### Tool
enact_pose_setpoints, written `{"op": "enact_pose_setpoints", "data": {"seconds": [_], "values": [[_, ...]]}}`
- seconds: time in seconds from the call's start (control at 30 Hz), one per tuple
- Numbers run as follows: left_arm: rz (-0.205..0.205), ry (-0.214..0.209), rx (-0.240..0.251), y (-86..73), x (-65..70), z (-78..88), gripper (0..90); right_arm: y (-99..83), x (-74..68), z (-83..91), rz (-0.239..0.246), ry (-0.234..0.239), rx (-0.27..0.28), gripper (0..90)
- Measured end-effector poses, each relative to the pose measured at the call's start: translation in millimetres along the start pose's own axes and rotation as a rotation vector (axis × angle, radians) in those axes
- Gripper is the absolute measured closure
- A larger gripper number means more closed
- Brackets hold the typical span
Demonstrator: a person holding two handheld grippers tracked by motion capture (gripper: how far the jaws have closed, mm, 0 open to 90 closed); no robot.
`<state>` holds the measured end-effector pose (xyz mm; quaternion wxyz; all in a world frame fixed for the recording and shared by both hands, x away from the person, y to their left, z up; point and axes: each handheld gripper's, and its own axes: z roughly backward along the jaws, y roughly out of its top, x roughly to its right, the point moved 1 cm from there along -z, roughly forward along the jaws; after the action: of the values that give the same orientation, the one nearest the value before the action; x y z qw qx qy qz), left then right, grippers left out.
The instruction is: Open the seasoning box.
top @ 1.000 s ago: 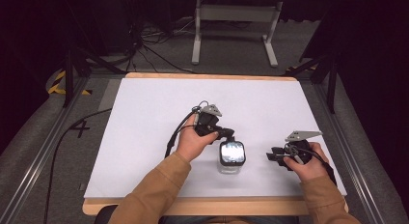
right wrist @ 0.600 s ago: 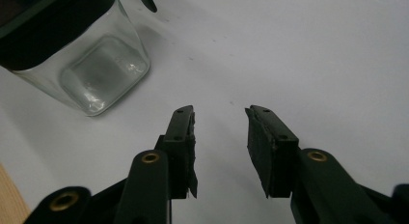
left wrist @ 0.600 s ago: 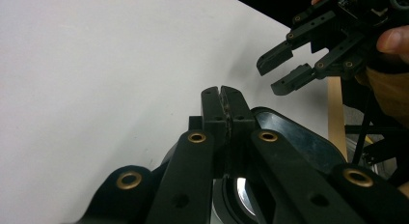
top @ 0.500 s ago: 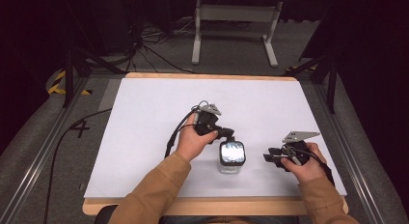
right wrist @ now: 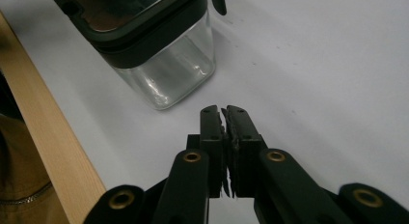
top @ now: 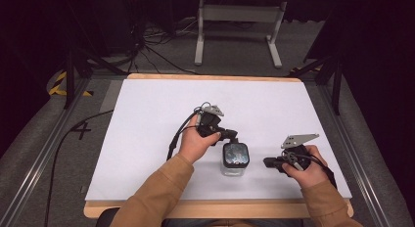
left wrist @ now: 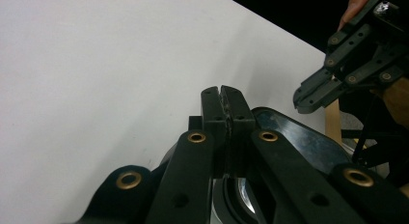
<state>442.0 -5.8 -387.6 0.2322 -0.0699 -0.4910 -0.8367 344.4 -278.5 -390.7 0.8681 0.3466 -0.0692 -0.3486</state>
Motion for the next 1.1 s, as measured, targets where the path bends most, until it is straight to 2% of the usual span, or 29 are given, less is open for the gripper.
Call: {"op": "enact_pose_setpoints", "data": {"seconds": [0.27, 0.37, 0.63, 0.9, 1.0, 1.1], "values": [[0.009, -0.001, 0.007, -0.5, -0.3, -0.7, 89.9, 5.5, -11.9, 0.2, 0.032, 0.027, 0.02, 89.5], [0.011, -0.001, 0.003, -0.8, -0.8, -0.4, 89.9, 8.7, -18.1, -1.4, 0.059, 0.03, 0.048, 89.7], [0.011, 0.0, 0.004, -1.1, -1.6, -0.7, 89.8, 17.5, -37.3, -7.1, 0.122, 0.081, 0.122, 89.8], [0.006, 0.01, 0.001, -0.9, -0.8, -0.5, 89.7, 22.1, -45.1, -8.7, 0.135, 0.092, 0.173, 89.8], [-0.008, 0.053, -0.008, 0.1, -0.3, 1.6, 87.0, 22.7, -45.3, -8.5, 0.138, 0.086, 0.186, 89.9], [-0.003, 0.05, 0.01, 1.4, 0.6, 7.2, 85.9, 22.8, -45.6, -8.3, 0.138, 0.084, 0.191, 89.9]]}}
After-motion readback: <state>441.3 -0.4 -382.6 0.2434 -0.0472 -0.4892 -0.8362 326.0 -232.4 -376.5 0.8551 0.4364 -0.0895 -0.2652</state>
